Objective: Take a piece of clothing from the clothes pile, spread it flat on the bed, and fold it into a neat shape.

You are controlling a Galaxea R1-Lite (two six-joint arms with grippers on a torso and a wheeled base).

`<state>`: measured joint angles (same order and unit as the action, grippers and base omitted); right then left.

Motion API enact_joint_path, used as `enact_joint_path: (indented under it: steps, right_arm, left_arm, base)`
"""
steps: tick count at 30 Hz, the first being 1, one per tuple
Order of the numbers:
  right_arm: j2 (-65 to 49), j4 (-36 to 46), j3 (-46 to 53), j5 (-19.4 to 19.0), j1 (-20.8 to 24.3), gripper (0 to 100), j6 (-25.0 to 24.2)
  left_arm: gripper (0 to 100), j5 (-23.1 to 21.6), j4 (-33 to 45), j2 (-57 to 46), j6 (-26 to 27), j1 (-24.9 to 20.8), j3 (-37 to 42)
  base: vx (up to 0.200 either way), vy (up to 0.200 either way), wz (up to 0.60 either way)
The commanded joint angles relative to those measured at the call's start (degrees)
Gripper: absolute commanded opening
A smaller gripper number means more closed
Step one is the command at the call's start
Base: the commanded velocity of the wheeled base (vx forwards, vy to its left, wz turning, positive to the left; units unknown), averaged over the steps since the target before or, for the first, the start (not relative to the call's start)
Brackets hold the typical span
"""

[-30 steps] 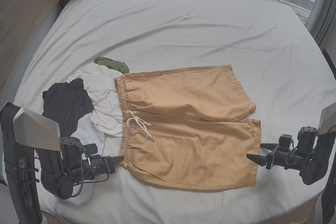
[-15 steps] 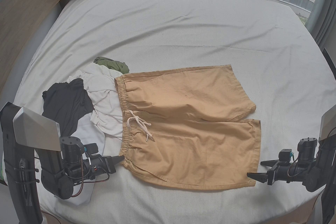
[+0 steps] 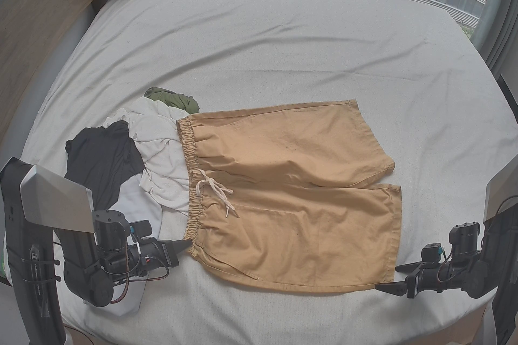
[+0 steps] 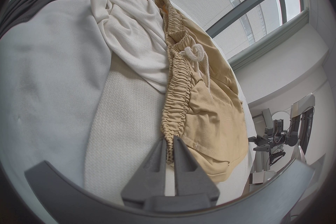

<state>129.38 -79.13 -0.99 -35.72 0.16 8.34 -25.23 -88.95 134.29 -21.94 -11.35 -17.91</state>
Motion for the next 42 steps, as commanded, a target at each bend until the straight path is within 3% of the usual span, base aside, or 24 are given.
enact_joint_path:
  steps: [1,9,10,26,34,42]
  right_arm:
    - [1.23,-0.15,0.99,-0.14,0.98,100,0.01]
    - [1.31,-0.76,0.99,-1.90,1.16,100,-0.25]
    - [1.31,-0.94,0.99,-1.90,1.07,0,-0.25]
    - [4.22,-4.89,0.99,-1.81,0.72,0,-0.60]
    - [3.78,-3.66,0.99,-1.81,0.90,0,-0.52]
    - [-1.67,5.13,0.99,-1.81,1.07,0,0.01]
  left_arm:
    - [0,0.01,-0.17,0.09,-0.03,0.01,-0.02]
    - [0,0.01,-0.17,0.09,-0.03,0.01,-0.02]
    - [0,0.01,-0.17,0.09,0.06,0.01,-0.02]
    - [0,0.01,-0.17,-0.26,-0.12,0.01,0.33]
    - [0,-2.45,0.01,-4.83,-0.64,-0.78,6.39]
    - [0,-4.56,0.19,-6.15,-0.12,-0.34,10.88]
  base:
    - [0.000,0.000,0.00]
    - [0.000,0.000,0.00]
    - [0.000,0.000,0.00]
    - [0.000,0.000,0.00]
    - [0.000,0.000,0.00]
    - [0.000,0.000,0.00]
